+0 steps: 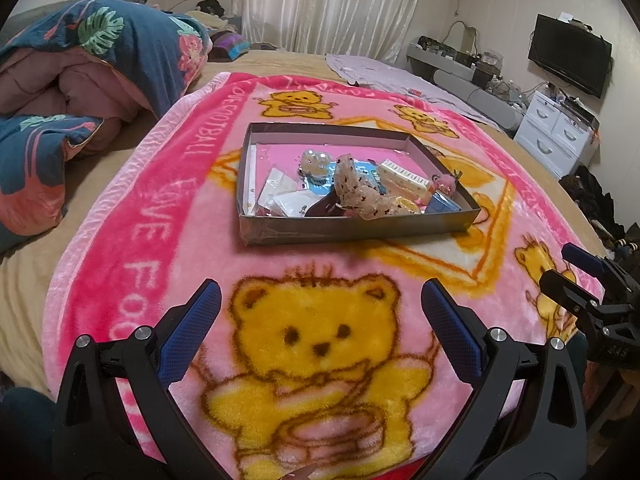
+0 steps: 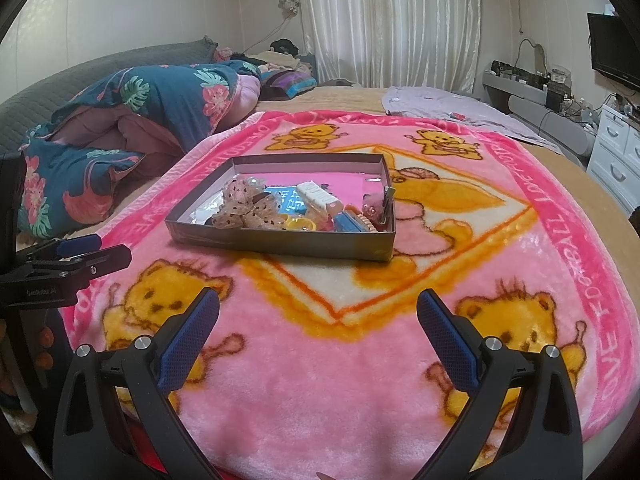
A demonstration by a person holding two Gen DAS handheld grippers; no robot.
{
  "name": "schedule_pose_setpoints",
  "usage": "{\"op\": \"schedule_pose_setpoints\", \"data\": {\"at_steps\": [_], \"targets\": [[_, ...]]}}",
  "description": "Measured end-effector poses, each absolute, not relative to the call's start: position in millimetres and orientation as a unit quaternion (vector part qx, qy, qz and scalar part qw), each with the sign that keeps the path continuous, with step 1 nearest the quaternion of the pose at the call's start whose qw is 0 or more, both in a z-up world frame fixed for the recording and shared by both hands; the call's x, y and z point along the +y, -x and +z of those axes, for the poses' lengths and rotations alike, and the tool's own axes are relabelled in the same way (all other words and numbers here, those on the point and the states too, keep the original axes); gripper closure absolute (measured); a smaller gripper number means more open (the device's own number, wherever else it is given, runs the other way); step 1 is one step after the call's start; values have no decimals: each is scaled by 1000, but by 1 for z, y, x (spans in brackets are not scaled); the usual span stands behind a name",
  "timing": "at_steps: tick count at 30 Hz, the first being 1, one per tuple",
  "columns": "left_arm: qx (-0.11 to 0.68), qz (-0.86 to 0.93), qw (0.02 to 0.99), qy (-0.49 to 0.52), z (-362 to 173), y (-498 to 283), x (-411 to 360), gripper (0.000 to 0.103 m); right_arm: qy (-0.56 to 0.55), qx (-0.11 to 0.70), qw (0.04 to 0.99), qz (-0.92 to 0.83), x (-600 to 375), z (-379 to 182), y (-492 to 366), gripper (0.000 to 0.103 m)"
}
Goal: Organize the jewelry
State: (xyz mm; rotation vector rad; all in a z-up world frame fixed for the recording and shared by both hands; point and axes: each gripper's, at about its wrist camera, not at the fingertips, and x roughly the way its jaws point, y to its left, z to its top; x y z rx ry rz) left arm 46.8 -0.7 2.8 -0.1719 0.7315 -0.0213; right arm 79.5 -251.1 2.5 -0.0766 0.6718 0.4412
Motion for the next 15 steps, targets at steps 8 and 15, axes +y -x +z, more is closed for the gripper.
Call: {"op": "schedule_pose_setpoints", "data": {"at_steps": [8, 15], "targets": [[363, -20, 928, 84, -2, -48, -5, 9, 38, 325, 922, 208, -253, 4, -81, 4], [379, -31, 919, 103, -7, -52, -2, 9, 33, 325, 924, 198, -257, 5, -88, 4]]}}
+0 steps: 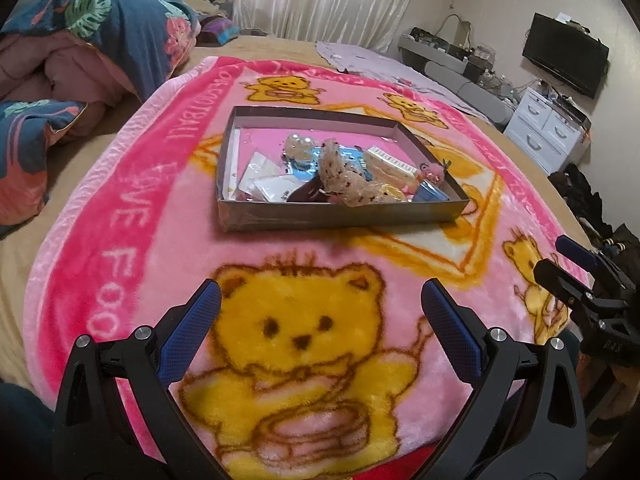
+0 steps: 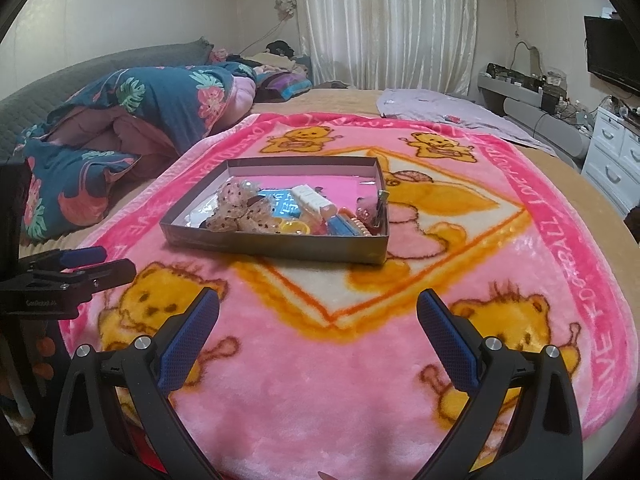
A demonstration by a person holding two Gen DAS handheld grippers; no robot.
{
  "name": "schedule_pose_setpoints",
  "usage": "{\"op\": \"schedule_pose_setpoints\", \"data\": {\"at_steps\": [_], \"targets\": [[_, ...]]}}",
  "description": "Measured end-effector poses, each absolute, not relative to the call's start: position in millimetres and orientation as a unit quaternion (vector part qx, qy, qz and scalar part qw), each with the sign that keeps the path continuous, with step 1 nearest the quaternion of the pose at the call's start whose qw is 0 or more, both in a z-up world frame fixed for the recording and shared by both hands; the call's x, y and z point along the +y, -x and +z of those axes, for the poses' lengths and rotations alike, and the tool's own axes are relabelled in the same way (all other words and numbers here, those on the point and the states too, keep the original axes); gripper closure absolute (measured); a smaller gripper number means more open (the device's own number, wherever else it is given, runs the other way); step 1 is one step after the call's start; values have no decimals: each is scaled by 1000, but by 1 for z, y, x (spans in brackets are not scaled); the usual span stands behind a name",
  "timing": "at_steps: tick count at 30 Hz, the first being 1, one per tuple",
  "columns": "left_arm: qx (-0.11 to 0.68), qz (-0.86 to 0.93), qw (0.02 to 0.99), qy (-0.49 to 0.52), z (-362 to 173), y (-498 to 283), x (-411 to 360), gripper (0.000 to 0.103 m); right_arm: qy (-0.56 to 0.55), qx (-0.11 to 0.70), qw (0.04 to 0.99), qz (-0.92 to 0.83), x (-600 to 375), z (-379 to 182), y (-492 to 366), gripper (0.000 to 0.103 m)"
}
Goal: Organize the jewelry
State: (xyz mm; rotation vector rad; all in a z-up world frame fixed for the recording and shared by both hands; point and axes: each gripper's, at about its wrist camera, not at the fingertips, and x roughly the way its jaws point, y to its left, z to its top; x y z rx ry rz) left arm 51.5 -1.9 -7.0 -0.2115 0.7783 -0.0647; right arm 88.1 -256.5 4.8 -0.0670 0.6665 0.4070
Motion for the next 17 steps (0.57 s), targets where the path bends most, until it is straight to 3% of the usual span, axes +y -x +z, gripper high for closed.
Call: {"op": "schedule_pose_setpoints", "data": {"at_steps": [11, 17], "targets": [[384, 28, 915, 120, -17, -70, 33, 9, -14, 346, 926, 148, -292, -10, -133, 4], [403, 103, 895, 158, -30, -110, 94, 9, -27, 361, 930, 65, -342, -23, -205, 4]]}}
